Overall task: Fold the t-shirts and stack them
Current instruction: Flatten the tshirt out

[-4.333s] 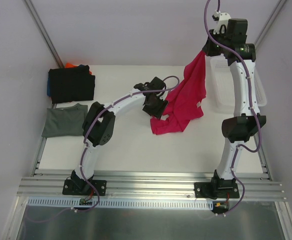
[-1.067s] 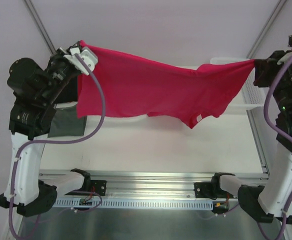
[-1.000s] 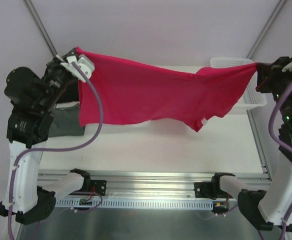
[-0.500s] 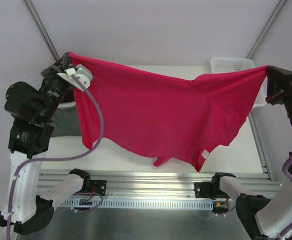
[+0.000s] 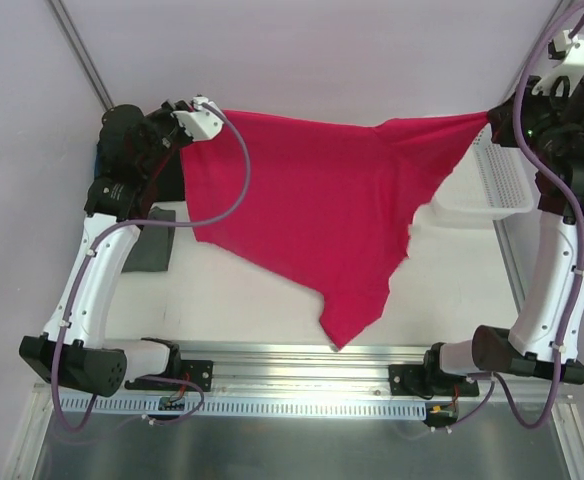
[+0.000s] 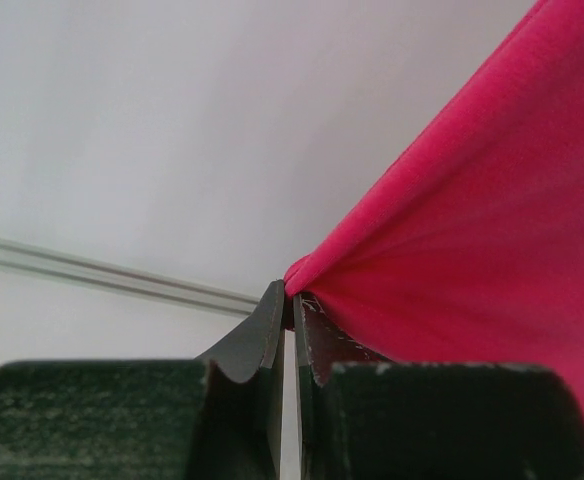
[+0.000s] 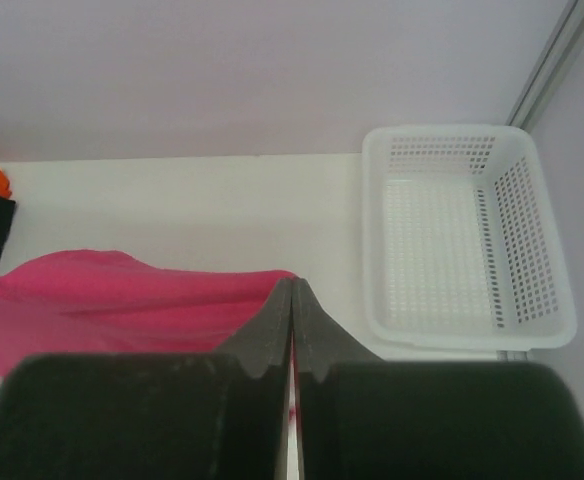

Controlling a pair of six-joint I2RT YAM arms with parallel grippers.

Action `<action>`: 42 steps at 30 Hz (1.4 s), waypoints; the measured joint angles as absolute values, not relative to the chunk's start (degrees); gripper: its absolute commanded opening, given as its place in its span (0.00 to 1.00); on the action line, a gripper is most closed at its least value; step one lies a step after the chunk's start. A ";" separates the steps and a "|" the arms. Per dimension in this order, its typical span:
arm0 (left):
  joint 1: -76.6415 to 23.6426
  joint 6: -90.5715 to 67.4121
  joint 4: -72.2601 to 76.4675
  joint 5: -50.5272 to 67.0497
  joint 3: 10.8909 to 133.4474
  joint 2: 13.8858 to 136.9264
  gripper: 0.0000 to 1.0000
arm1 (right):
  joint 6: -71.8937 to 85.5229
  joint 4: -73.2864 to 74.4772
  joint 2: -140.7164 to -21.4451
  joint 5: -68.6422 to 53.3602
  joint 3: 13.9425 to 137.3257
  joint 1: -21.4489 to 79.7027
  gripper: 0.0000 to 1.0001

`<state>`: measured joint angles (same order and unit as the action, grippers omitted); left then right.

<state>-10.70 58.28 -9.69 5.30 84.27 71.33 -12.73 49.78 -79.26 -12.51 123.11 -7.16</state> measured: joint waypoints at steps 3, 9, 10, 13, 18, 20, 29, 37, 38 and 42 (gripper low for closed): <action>-10.44 58.26 -9.17 5.74 84.88 71.00 0.00 | -13.19 50.39 -78.74 -13.04 122.89 -7.18 0.00; -10.41 57.65 -9.91 6.85 84.90 65.78 0.00 | -13.80 50.63 -73.56 -14.26 122.72 -7.20 0.01; -10.41 57.60 -9.91 7.05 84.66 64.49 0.00 | -13.85 50.65 -72.12 -14.28 122.65 -7.20 0.01; -10.41 57.47 -10.31 7.42 83.44 58.63 0.00 | -13.96 50.89 -67.94 -14.39 122.61 -7.20 0.00; -10.41 53.89 -11.51 7.55 84.40 52.45 0.00 | -13.54 53.84 -61.67 -14.52 124.20 -7.22 0.01; -10.41 51.79 -12.99 7.55 87.11 52.29 0.00 | -13.58 55.05 -60.03 -14.57 126.23 -7.27 0.00; -10.41 48.56 -15.38 7.55 94.45 56.12 0.00 | -16.60 56.21 -59.40 -11.00 134.78 -7.31 0.00; -10.41 48.77 -15.64 8.51 88.90 60.73 0.00 | -22.79 48.60 -65.58 -6.57 129.03 -7.86 0.01; -10.37 48.84 -15.51 8.62 87.96 61.67 0.00 | -23.35 47.11 -66.98 -6.68 127.24 -8.32 0.00; -9.17 48.88 -15.18 10.11 83.09 67.68 0.00 | -24.71 44.03 -74.43 -7.94 121.38 -9.28 0.00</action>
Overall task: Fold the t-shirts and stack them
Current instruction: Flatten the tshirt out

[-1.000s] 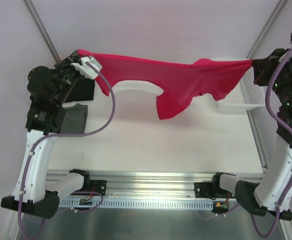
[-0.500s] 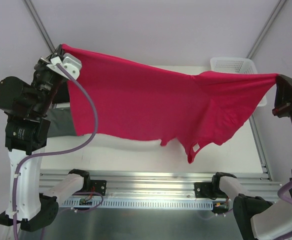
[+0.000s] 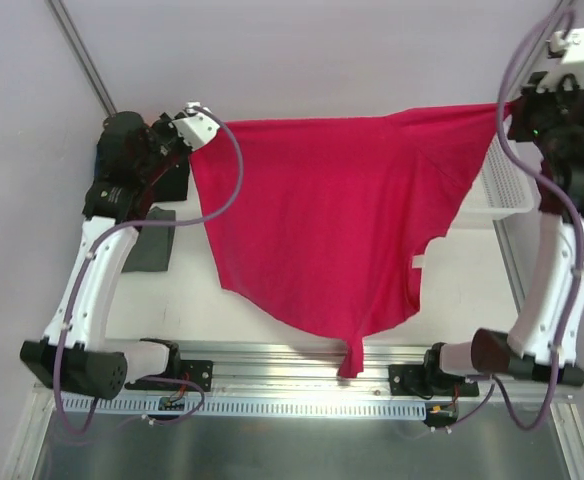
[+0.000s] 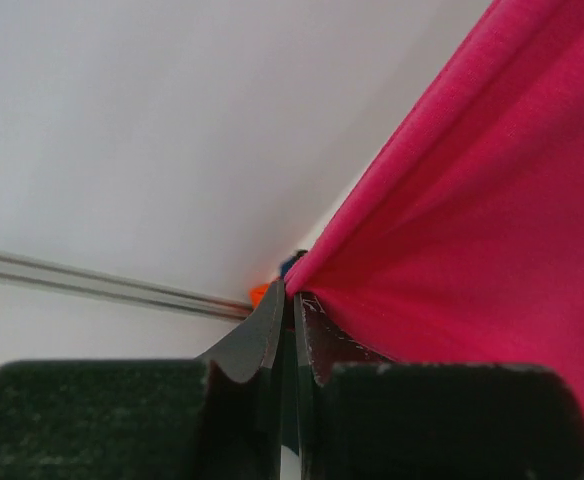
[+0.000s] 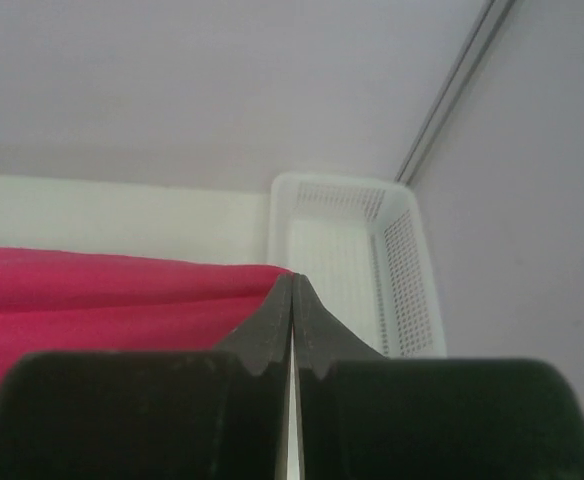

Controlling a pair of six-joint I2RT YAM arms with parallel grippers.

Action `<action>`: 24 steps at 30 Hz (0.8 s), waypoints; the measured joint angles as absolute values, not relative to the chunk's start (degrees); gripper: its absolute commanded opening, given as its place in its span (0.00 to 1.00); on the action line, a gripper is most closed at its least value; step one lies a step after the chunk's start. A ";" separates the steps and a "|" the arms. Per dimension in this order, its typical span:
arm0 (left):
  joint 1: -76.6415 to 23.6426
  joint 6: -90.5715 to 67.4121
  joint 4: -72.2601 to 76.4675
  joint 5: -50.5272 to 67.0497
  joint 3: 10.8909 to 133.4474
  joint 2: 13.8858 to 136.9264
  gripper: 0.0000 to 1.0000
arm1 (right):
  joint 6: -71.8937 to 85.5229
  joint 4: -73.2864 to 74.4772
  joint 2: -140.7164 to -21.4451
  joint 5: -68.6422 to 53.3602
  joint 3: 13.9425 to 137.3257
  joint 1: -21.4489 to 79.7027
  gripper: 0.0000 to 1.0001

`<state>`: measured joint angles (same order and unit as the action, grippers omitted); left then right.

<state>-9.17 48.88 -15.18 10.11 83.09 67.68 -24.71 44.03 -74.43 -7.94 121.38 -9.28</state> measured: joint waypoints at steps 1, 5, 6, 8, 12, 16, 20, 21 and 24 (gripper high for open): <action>-8.71 48.88 -15.18 10.48 82.24 69.34 0.00 | -24.88 43.64 -77.14 -8.51 120.09 -9.28 0.00; -7.01 48.84 -14.79 12.40 80.71 78.96 0.00 | -25.10 43.77 -89.49 -10.44 117.38 -9.28 0.01; -6.68 48.84 -14.39 12.91 80.75 81.62 0.00 | -25.10 44.05 -92.38 -10.83 117.30 -9.23 0.01; -6.33 48.88 -13.98 13.23 81.38 86.76 0.00 | -25.15 44.16 -97.60 -11.16 117.30 -8.84 0.01; -6.00 49.21 -13.98 13.26 85.32 96.95 0.00 | -26.98 44.29 -105.95 -10.83 117.32 -6.39 0.01; -5.50 49.93 -13.96 12.93 88.71 102.96 0.00 | -29.23 43.97 -112.16 -9.54 118.61 -3.22 0.01; -5.15 50.00 -13.78 12.80 90.15 104.77 0.00 | -31.00 43.59 -116.09 -8.40 119.00 -1.08 0.01; -5.15 49.98 -13.72 12.75 90.15 104.79 0.00 | -31.24 43.59 -116.75 -8.27 119.00 -0.73 0.01; -5.15 49.91 -13.43 12.71 90.15 104.79 0.00 | -32.01 43.55 -117.21 -8.14 118.34 -0.14 0.01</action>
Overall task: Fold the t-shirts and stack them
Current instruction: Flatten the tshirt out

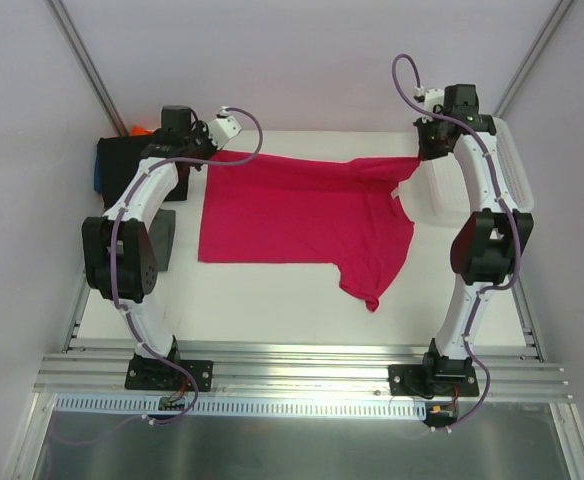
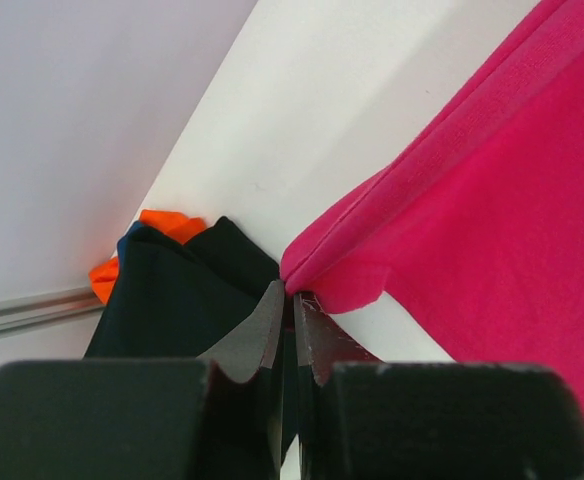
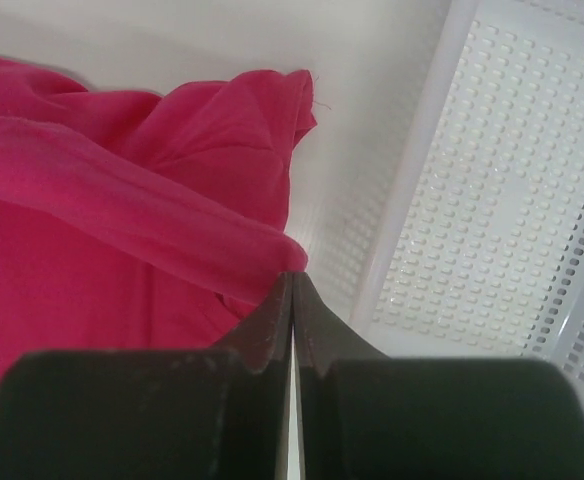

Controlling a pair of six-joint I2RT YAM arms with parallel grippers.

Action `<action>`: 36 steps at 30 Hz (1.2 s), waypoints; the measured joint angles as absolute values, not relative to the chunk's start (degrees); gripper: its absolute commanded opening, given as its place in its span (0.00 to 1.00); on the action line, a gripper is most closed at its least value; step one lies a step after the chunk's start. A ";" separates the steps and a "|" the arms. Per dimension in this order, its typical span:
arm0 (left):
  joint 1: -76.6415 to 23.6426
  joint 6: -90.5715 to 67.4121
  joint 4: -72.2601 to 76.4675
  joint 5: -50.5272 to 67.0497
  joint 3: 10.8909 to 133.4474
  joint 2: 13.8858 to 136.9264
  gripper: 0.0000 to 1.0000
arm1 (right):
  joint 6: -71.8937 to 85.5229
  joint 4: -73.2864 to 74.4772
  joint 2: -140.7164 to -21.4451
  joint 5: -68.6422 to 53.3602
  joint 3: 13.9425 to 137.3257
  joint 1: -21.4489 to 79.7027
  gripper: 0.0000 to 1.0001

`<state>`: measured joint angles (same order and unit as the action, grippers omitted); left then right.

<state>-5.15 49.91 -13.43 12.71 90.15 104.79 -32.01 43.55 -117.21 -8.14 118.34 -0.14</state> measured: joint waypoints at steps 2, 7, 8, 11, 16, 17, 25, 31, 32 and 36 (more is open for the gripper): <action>-5.17 49.87 -13.08 12.71 89.86 104.77 0.00 | -32.25 43.31 -117.21 -8.16 117.86 0.32 0.01; -5.15 49.21 -12.43 12.53 86.15 103.81 0.00 | -32.49 43.53 -117.19 -8.19 115.20 1.41 0.01; -5.15 49.01 -12.45 12.53 85.41 103.68 0.00 | -32.49 43.55 -117.19 -8.19 114.74 1.67 0.00; -5.15 48.77 -12.69 12.56 83.92 103.53 0.00 | -32.64 43.77 -117.19 -8.21 113.97 2.31 0.01; -5.15 48.56 -13.04 12.53 82.52 103.63 0.00 | -33.34 43.66 -118.24 -8.10 113.75 2.61 0.01; -5.15 48.51 -12.95 12.53 82.52 103.77 0.00 | -33.56 43.59 -118.76 -8.05 113.75 2.61 0.00; -4.40 47.16 -13.04 12.51 82.63 108.55 0.00 | -35.03 43.86 -123.15 -7.49 110.76 2.85 0.01; -4.40 47.18 -13.30 12.56 82.63 109.19 0.00 | -35.44 44.18 -123.39 -7.31 109.89 3.95 0.00; -4.40 47.18 -13.30 12.58 82.63 109.19 0.00 | -35.46 44.18 -123.39 -7.29 109.89 4.23 0.00; -4.40 47.18 -13.30 12.58 82.63 109.40 0.00 | -35.46 44.18 -123.50 -7.25 109.89 5.80 0.01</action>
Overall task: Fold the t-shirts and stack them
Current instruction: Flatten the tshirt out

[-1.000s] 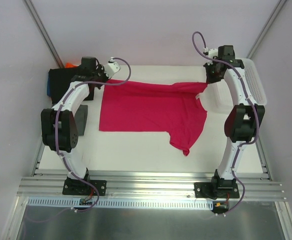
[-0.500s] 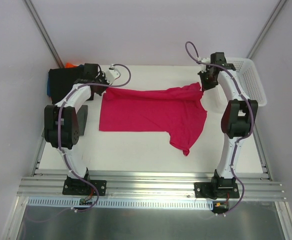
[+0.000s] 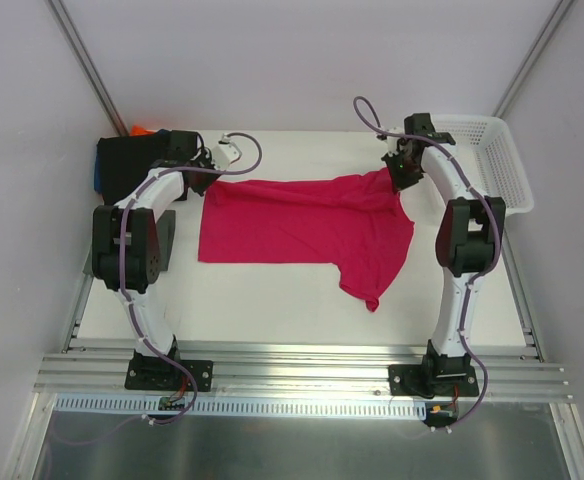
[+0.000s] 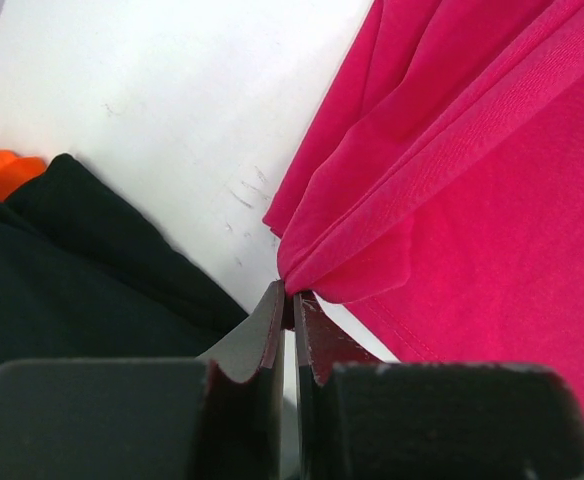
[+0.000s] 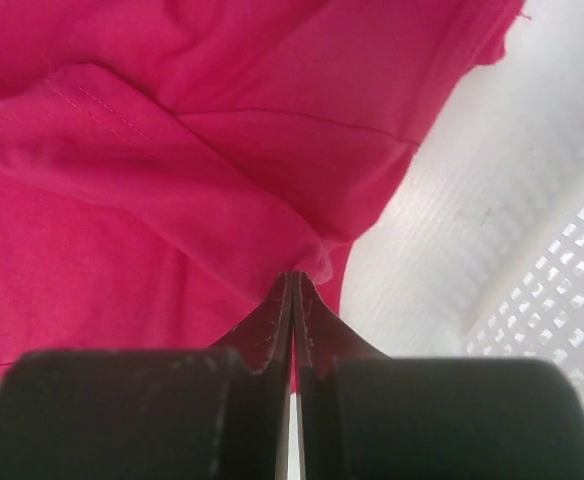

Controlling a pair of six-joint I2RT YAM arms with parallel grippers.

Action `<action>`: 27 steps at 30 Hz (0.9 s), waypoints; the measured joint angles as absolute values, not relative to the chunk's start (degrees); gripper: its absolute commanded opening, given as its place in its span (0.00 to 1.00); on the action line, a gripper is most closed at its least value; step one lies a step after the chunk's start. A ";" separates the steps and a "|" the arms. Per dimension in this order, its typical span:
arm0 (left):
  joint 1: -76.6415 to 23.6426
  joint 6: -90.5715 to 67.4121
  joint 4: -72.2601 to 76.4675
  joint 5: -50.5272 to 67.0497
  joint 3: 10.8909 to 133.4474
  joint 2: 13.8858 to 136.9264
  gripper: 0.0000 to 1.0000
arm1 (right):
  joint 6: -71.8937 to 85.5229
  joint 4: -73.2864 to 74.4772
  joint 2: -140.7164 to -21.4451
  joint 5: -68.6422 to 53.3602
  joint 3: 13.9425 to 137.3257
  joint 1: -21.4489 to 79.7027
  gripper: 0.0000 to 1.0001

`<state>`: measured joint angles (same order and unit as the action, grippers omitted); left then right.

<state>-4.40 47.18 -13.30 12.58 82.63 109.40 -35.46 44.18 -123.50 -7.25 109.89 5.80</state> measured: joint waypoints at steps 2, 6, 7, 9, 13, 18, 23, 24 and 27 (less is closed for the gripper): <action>-4.40 47.18 -13.32 12.56 82.65 109.60 0.00 | -35.46 44.18 -123.50 -7.25 109.91 6.33 0.01; -4.40 47.57 -13.67 12.56 83.85 110.41 0.00 | -35.46 44.18 -123.90 -6.50 110.45 6.79 0.00; -4.40 47.77 -13.93 12.51 84.60 110.69 0.00 | -35.44 44.16 -124.20 -6.15 110.96 6.76 0.01; -4.40 48.29 -14.26 12.36 86.54 111.39 0.00 | -35.40 44.03 -124.81 -5.26 112.38 6.61 0.01; -4.40 48.64 -14.44 11.40 91.26 112.20 0.00 | -35.07 43.72 -124.88 -3.86 115.00 6.33 0.00; -4.40 47.22 -14.96 10.96 92.82 109.95 0.00 | -32.86 43.57 -121.47 -2.39 115.79 5.69 0.01; -4.40 43.09 -18.72 11.60 89.86 100.20 0.00 | -27.94 44.10 -108.40 -3.27 113.84 4.60 0.01; -4.43 42.04 -19.59 11.99 89.52 97.30 0.00 | -26.89 44.25 -104.88 -3.66 113.10 4.23 0.01; -4.40 39.13 -21.02 14.39 88.33 88.38 0.00 | -23.03 44.34 -92.03 -5.93 110.13 2.17 0.01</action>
<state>-4.40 39.13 -21.02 14.39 88.33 88.38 -23.03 44.34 -92.03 -5.93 110.13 2.17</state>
